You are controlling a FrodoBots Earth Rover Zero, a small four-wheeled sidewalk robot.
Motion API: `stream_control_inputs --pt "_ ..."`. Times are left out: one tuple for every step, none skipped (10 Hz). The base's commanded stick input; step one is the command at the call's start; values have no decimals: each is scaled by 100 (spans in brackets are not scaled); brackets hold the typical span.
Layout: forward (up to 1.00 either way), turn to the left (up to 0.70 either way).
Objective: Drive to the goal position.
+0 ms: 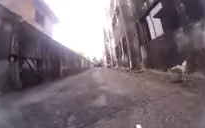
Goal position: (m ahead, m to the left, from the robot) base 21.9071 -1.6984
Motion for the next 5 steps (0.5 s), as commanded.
stream_control_inputs --pt "100 1" --pt "100 1" --pt "100 1" --pt "100 1" --pt "100 1"
